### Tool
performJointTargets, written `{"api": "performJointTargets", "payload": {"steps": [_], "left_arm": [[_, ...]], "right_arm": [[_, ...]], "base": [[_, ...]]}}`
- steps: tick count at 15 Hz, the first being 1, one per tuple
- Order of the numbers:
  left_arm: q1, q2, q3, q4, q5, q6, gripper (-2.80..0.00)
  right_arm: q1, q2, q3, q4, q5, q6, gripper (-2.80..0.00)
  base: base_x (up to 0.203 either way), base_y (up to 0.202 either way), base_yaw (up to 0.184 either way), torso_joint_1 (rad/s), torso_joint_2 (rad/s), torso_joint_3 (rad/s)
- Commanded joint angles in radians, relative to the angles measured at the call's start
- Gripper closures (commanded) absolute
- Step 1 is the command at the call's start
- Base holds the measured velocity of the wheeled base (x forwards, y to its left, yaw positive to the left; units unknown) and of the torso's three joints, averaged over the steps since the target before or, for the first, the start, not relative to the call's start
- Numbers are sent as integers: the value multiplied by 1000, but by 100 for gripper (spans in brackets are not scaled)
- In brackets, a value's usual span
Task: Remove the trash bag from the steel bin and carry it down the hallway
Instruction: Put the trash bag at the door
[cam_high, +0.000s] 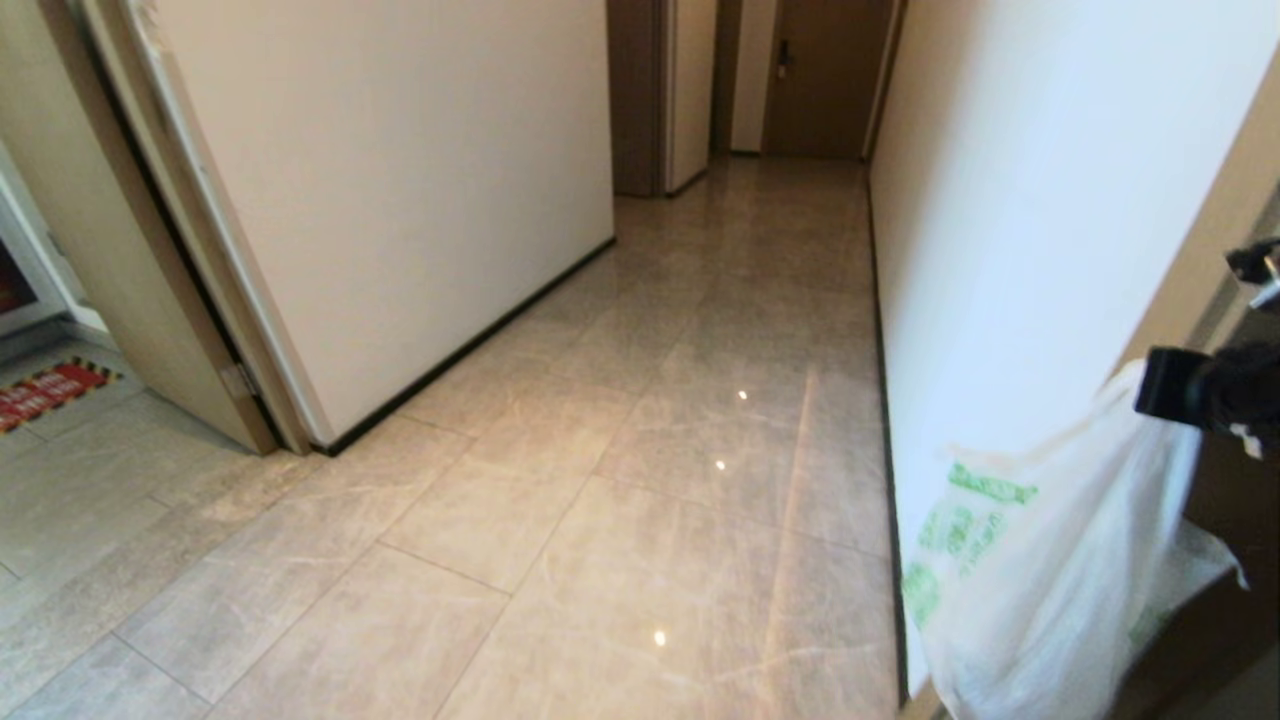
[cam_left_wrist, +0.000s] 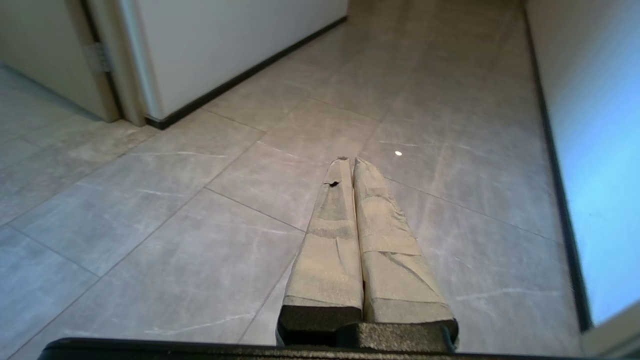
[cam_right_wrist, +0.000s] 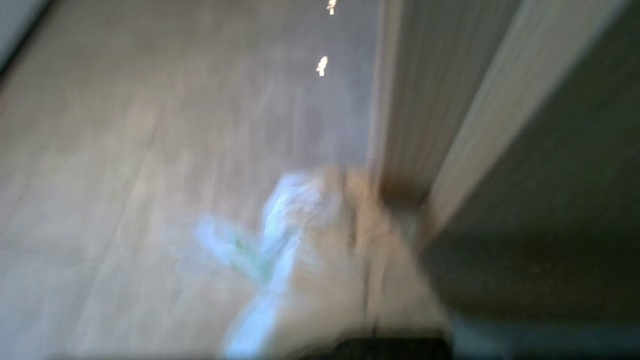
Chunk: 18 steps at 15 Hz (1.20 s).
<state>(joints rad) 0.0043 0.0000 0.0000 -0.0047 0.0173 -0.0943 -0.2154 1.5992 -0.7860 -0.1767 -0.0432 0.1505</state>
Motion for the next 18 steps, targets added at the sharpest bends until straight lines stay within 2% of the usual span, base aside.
{"api": "performJointTargets", "payload": {"steps": [1, 3, 5, 7, 9, 11, 13, 17, 18], "left_arm": [[0, 0, 0, 0, 1, -1, 0], [0, 0, 0, 0, 1, -1, 0], [0, 0, 1, 0, 1, -1, 0], [0, 0, 0, 0, 1, -1, 0], [0, 0, 0, 0, 1, -1, 0], [0, 0, 1, 0, 1, -1, 0], [0, 0, 0, 0, 1, -1, 0], [0, 0, 0, 0, 1, -1, 0], [0, 0, 1, 0, 1, -1, 0]], "right_arm": [[-1, -86, 135, -171, -12, -57, 0], [23, -183, 208, -209, -14, -106, 0], [45, -272, 223, -216, -19, -144, 0], [69, -359, 200, -203, -22, -280, 0], [148, -405, 178, -148, -59, -343, 0], [259, -450, 184, -110, -175, -351, 0], [317, -487, 192, -91, -261, -351, 0], [333, -452, 188, -90, -250, -349, 0], [333, -423, 172, -90, -224, -348, 0]], "base": [[0, 0, 0, 0, 0, 0], [0, 0, 0, 34, 20, -11], [0, 0, 0, 13, 9, -4], [0, 0, 0, 0, 0, 0], [0, 0, 0, 0, 0, 0], [0, 0, 0, 0, 0, 0], [0, 0, 0, 0, 0, 0], [0, 0, 0, 0, 0, 0], [0, 0, 0, 0, 0, 0]]}}
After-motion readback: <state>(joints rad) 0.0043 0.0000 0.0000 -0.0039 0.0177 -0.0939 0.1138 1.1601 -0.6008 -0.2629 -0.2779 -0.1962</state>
